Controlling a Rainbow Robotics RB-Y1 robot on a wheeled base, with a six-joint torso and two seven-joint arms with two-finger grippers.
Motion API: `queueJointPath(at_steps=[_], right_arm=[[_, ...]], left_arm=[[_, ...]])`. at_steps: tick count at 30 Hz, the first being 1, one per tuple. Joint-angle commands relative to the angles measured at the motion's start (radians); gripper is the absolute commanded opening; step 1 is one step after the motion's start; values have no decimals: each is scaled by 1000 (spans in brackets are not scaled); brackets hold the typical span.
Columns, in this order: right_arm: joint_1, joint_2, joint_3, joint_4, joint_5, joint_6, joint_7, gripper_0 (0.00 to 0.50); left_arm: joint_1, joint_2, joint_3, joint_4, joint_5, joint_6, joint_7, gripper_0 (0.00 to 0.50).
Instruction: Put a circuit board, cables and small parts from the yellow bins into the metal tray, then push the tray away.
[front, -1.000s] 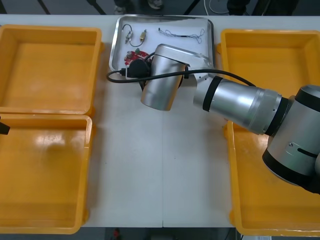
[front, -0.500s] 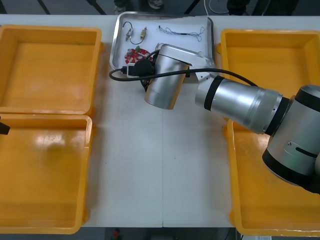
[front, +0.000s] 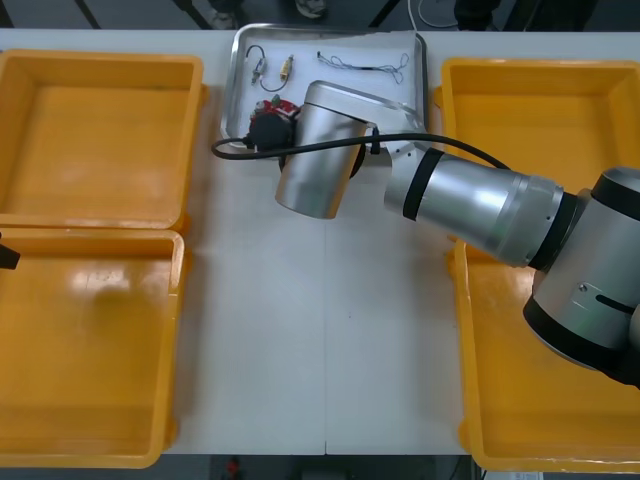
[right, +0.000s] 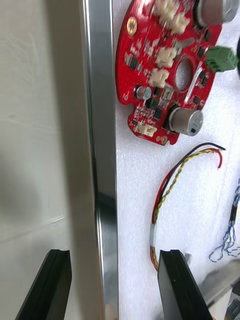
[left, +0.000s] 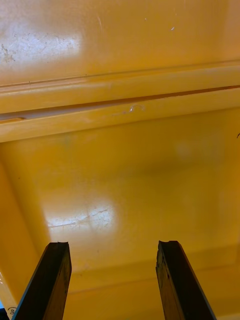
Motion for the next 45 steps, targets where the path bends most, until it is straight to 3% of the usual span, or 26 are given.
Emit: queueJointPath(at_steps=[1, 10, 19, 22, 28, 33, 45], right_arm=[[10, 19, -110, -168, 12, 116, 9, 500], [142, 19, -245, -459, 10, 393, -34, 500], [283, 6, -363, -734, 7, 696, -252, 500], [341, -10, -403, -807, 7, 696, -305, 500], [511, -99, -507, -1054, -2, 696, -431, 500], [620, -183, -610, -1169, -90, 696, -543, 500], [829, -272, -964, -1252, -301, 696, -756, 500]], left_arm=[[15, 23, 29, -27, -4, 6, 15, 500], [15, 23, 29, -27, -4, 6, 15, 500], [15, 23, 29, -27, -4, 6, 15, 500], [15, 23, 29, -27, -4, 6, 15, 500], [15, 23, 29, -27, -4, 6, 15, 500], [15, 23, 29, -27, -4, 6, 15, 500], [15, 23, 29, -27, -4, 6, 15, 500]])
